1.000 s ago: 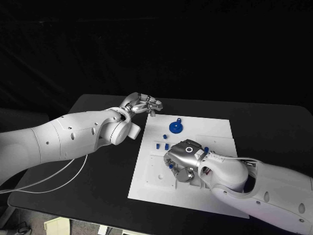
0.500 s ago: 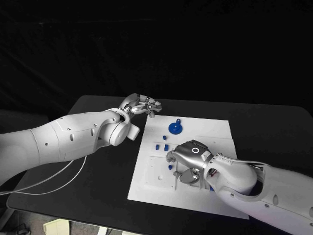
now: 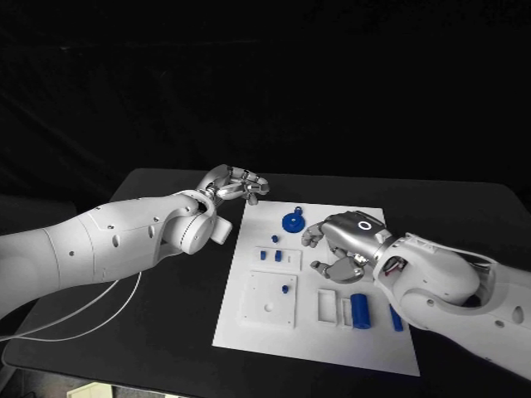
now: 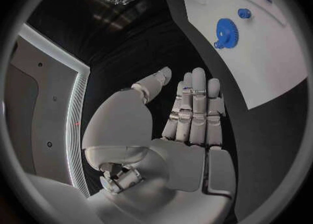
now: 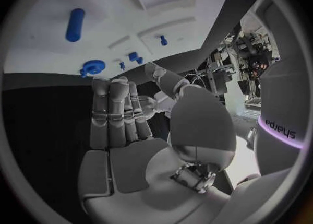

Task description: Assemble the parts on the task board

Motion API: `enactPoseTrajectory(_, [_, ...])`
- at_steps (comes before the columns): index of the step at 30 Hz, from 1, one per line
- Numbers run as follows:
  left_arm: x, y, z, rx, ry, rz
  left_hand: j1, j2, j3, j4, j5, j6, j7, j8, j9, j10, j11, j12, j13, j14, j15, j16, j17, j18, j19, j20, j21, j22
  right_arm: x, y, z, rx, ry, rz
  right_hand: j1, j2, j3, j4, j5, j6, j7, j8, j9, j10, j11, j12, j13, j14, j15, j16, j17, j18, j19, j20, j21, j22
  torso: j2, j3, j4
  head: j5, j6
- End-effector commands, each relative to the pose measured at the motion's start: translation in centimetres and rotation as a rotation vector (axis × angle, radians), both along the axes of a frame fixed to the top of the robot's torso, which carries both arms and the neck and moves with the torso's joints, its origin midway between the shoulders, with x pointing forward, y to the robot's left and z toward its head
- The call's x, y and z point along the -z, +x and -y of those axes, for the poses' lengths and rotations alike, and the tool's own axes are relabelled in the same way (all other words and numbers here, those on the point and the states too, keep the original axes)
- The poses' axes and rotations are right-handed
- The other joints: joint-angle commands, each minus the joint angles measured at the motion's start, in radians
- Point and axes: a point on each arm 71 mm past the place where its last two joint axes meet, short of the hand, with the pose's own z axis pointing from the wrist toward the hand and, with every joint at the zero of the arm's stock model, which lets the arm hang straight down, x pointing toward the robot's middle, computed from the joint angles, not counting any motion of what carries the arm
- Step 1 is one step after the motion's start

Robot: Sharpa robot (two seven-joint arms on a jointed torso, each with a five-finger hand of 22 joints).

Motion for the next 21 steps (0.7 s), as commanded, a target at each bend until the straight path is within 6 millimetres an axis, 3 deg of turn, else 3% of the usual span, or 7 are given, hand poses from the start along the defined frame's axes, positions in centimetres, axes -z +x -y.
enactPoseTrajectory(1, [-0.1, 0.0, 0.1, 0.010, -0.009, 0.002, -0.005, 0.002, -0.001, 0.001, 0.007, -0.007, -0.003, 0.004, -0.001, -0.008, 0.002, -0.003, 0.000, 0.005, 0.002, -0.005, 0.002, 0.012, -0.003, -0.010, -0.007, 0.002, -0.4, 0.6, 1.4, 0.011, 0.000, -0.135, 0.006, 0.002, -0.003, 0.004, 0.017, 0.004, -0.003, 0.004, 0.001, 0.006, 0.000, 0.004, -0.003, 0.011, 0.000, 0.010, 0.001, 0.054, 0.012, -0.004, 0.008, 0.019, -0.001, -0.0002, -0.0013, -0.012, 0.010])
enactPoseTrajectory(5, [-0.1, 0.1, 0.2, 0.011, -0.009, 0.002, -0.005, 0.003, -0.001, 0.001, 0.007, -0.007, -0.003, 0.004, -0.001, -0.008, 0.002, -0.003, 0.000, 0.006, 0.002, -0.005, 0.002, 0.012, -0.003, -0.010, -0.007, 0.002, -1.0, 1.2, 3.9, 0.039, -0.032, -0.260, 0.001, 0.003, -0.024, 0.005, 0.030, -0.002, -0.001, 0.003, -0.001, 0.000, 0.001, 0.000, -0.008, 0.015, 0.001, 0.017, 0.001, 0.054, 0.017, -0.008, 0.014, 0.019, -0.001, 0.0000, -0.0014, -0.017, 0.018])
enactPoseTrajectory(10, [-0.1, 0.1, 0.2, 0.014, -0.010, 0.002, -0.005, 0.003, -0.001, 0.001, 0.007, -0.007, -0.003, 0.004, -0.001, -0.008, 0.002, -0.003, 0.000, 0.006, 0.002, -0.005, 0.003, 0.012, -0.003, -0.010, -0.007, 0.002, -1.1, 1.6, 5.7, 0.071, -0.075, -0.224, -0.010, 0.006, -0.081, -0.004, 0.065, -0.020, 0.005, -0.002, -0.007, -0.017, 0.008, -0.010, -0.018, 0.006, 0.008, 0.024, -0.001, 0.054, 0.010, -0.008, 0.017, 0.019, 0.000, 0.0005, 0.0003, -0.019, 0.020])
enactPoseTrajectory(13, [-0.1, 0.1, 0.2, 0.013, -0.013, 0.000, -0.005, 0.003, -0.001, 0.001, 0.007, -0.007, -0.003, 0.004, -0.001, -0.008, 0.002, -0.003, 0.000, 0.006, 0.002, -0.005, 0.003, 0.012, -0.003, -0.010, -0.007, 0.002, -1.0, 1.9, 6.0, 0.074, -0.128, -0.169, -0.014, 0.006, -0.106, -0.009, 0.079, -0.024, 0.004, -0.002, -0.008, -0.021, 0.010, -0.013, -0.022, 0.002, 0.010, 0.025, -0.003, 0.054, 0.006, -0.007, 0.017, 0.018, -0.001, 0.0006, -0.0032, -0.020, 0.020])
enactPoseTrajectory(21, [-0.1, 0.1, 0.3, 0.013, -0.016, -0.001, -0.005, 0.003, -0.001, 0.001, 0.007, -0.007, -0.002, 0.004, -0.001, -0.008, 0.002, -0.003, 0.000, 0.006, 0.002, -0.006, 0.004, 0.012, -0.003, -0.010, -0.008, 0.003, -0.4, 2.5, 5.9, 0.078, -0.187, -0.118, -0.012, 0.005, -0.122, -0.010, 0.078, -0.029, -0.005, -0.002, -0.010, -0.031, 0.012, -0.019, -0.030, -0.004, 0.012, 0.026, -0.006, 0.054, -0.001, -0.004, 0.015, 0.017, 0.000, 0.0024, -0.0008, -0.029, 0.020])
